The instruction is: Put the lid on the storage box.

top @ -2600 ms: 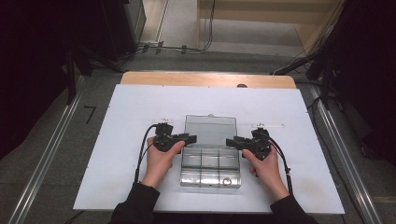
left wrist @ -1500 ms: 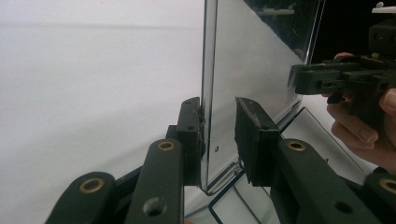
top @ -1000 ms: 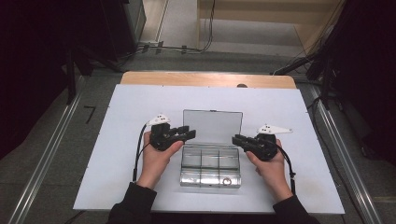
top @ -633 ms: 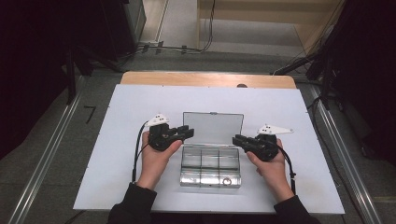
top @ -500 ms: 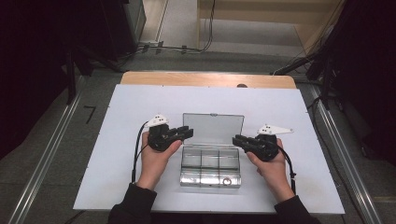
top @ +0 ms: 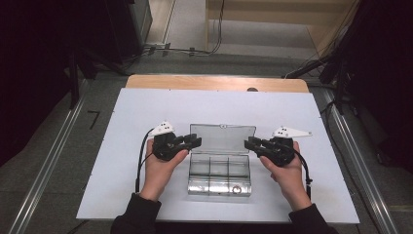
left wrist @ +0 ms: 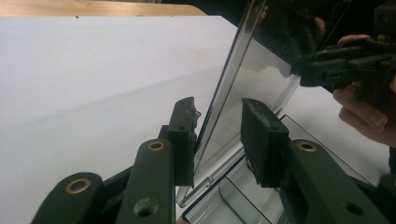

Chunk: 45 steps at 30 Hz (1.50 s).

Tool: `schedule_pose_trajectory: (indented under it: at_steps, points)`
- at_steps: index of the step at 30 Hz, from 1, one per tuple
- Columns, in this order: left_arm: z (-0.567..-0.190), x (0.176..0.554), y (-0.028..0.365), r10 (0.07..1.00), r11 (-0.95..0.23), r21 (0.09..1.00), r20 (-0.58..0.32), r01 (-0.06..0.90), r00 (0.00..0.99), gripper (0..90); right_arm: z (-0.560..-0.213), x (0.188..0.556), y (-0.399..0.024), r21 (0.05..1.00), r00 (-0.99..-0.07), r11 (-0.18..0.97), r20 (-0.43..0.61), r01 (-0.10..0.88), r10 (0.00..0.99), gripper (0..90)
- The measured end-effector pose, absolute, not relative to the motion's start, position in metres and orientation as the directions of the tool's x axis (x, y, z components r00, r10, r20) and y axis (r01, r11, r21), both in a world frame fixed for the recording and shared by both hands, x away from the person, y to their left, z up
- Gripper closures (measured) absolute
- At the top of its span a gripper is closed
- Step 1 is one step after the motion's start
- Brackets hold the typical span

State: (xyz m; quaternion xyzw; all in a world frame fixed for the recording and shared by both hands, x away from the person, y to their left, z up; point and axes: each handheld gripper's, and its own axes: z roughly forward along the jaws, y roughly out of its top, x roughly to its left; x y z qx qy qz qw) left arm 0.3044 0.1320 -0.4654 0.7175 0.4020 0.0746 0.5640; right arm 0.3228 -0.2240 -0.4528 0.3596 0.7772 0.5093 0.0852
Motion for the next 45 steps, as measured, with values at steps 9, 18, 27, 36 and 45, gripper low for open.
schedule_pose_trajectory:
  at_steps: [9, 18, 27, 36, 45]
  points:
    - [-0.465, 0.3, 0.132, 0.651, -0.047, 0.872, -0.343, 0.487, 0.678, 64.2, -0.436, 0.316, -0.221, 0.877, -0.739, 0.219, 0.198, 0.427, 0.644, 62.0]
    - [-0.466, 0.297, 0.134, 0.64, -0.05, 0.873, -0.345, 0.485, 0.687, 64.0, -0.433, 0.31, -0.213, 0.89, -0.749, 0.234, 0.159, 0.39, 0.644, 60.5]
    - [-0.466, 0.295, 0.134, 0.642, -0.061, 0.876, -0.333, 0.479, 0.69, 63.9, -0.434, 0.309, -0.213, 0.893, -0.754, 0.236, 0.155, 0.383, 0.638, 60.6]
    - [-0.46, 0.292, 0.138, 0.651, -0.052, 0.882, -0.326, 0.469, 0.685, 56.2, -0.435, 0.308, -0.213, 0.891, -0.753, 0.238, 0.156, 0.386, 0.639, 61.8]
    - [-0.457, 0.281, 0.148, 0.672, -0.072, 0.886, -0.296, 0.458, 0.679, 58.3, -0.435, 0.307, -0.214, 0.891, -0.758, 0.243, 0.153, 0.383, 0.634, 61.7]
